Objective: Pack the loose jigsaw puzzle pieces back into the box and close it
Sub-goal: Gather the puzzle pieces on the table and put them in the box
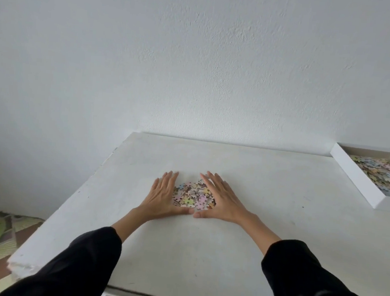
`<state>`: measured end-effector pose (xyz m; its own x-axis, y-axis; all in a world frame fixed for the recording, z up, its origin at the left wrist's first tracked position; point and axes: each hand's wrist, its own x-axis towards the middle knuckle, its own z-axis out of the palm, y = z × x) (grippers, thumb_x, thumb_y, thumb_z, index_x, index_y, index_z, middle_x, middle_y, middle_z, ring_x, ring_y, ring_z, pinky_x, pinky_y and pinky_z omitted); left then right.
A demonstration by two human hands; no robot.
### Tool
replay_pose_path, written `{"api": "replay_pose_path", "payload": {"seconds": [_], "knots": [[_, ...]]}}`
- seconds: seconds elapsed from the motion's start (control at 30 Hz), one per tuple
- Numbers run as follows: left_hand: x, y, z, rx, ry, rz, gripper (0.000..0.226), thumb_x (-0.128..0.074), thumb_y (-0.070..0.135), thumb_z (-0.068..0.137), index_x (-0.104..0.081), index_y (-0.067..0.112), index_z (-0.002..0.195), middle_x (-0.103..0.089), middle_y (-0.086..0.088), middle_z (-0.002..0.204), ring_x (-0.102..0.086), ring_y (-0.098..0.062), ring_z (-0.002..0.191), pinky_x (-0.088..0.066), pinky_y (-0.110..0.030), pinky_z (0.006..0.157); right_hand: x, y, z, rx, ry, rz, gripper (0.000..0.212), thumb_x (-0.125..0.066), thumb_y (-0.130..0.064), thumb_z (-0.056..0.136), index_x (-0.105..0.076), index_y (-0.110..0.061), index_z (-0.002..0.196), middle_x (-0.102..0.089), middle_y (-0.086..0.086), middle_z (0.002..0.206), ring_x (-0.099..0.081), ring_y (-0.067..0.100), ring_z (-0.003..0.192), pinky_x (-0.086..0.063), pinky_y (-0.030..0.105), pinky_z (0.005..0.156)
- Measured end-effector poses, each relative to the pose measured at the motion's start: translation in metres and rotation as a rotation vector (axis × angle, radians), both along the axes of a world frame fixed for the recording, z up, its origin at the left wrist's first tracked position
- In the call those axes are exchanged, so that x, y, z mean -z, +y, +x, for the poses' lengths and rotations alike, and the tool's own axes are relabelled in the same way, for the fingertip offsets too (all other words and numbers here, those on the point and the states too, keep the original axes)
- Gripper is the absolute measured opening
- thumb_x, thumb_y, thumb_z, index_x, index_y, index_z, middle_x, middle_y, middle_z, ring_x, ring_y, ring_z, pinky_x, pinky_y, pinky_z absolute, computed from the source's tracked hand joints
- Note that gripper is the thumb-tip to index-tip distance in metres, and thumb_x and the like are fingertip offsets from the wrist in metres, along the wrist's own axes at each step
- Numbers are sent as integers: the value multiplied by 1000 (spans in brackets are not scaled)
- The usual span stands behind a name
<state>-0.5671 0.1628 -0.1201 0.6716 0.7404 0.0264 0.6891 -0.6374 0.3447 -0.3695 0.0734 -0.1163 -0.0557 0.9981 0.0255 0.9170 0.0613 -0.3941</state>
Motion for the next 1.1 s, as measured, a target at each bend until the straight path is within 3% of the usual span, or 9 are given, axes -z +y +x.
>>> {"api": "replay_pose_path", "payload": {"seconds": [0.13, 0.3, 0.37, 0.47, 0.63, 0.7, 0.87, 1.0, 1.1], "knots": [[-7, 6, 0, 85, -104, -46, 130, -39, 94, 44, -5, 22, 147, -18, 0, 154, -16, -17, 142, -14, -32, 116, 1, 9, 1, 5, -28, -15, 127, -30, -96, 43, 7, -32, 146, 9, -5, 157, 9, 14, 144, 0, 39, 119], [-8, 10, -3, 186, -193, -77, 108, -42, 91, 51, -31, 31, 141, -36, 7, 143, -33, -9, 132, -30, -28, 109, -1, 11, 3, 9, -7, 40, 122, -23, -98, 43, -26, -29, 143, -22, -6, 152, -17, 16, 140, -15, 37, 115], [-8, 10, -3, 183, -239, -94, 102, -46, 89, 52, -42, 29, 135, -43, 9, 137, -39, -6, 126, -34, -28, 107, -1, 8, 4, 27, 63, 87, 111, -30, -96, 46, -38, -30, 136, -35, -8, 141, -30, 14, 132, -27, 33, 109], [-9, 8, -3, 204, -303, -104, 92, -54, 82, 56, -47, 28, 130, -51, 10, 126, -46, -4, 118, -39, -29, 103, -2, 1, 6, 40, 141, 108, 91, -47, -83, 54, -45, -33, 130, -39, -8, 133, -34, 10, 126, -35, 36, 106], [-8, 11, -4, 269, -194, -78, 94, -56, 75, 64, -26, 33, 142, -36, 8, 144, -32, -7, 130, -28, -28, 110, 1, -3, 10, -17, 78, 21, 107, -47, -86, 52, -20, -37, 143, -6, -10, 155, -5, 12, 142, -16, 37, 113], [-5, 14, -3, 314, -131, -27, 95, -46, 78, 67, -22, 29, 145, -30, 5, 150, -25, -10, 137, -21, -27, 113, 1, -1, 11, -25, 23, -4, 110, -38, -88, 53, -13, -34, 145, -9, -8, 156, -6, 12, 143, -9, 32, 114], [-1, 15, -2, 314, -197, 6, 74, -37, 73, 76, -48, 26, 132, -47, 6, 136, -36, -9, 128, -29, -27, 109, 4, -2, 10, -2, -29, 129, 82, -24, -81, 72, -39, -31, 135, -40, -8, 135, -32, 12, 126, -28, 34, 105], [1, 14, -2, 320, -161, 81, 58, -40, 67, 80, -54, 33, 126, -48, 8, 125, -39, -11, 115, -30, -29, 99, 4, -3, 8, 37, -61, 162, 65, -26, -66, 75, -51, -26, 120, -43, -2, 116, -37, 16, 111, -31, 31, 90], [2, 16, -1, 320, -211, 128, 46, -45, 54, 81, -59, 27, 115, -48, 1, 115, -45, -14, 102, -35, -28, 90, 5, -2, 7, 28, -84, 207, 54, -32, -57, 79, -55, -22, 113, -46, 1, 108, -41, 18, 105, -30, 29, 81]]}}
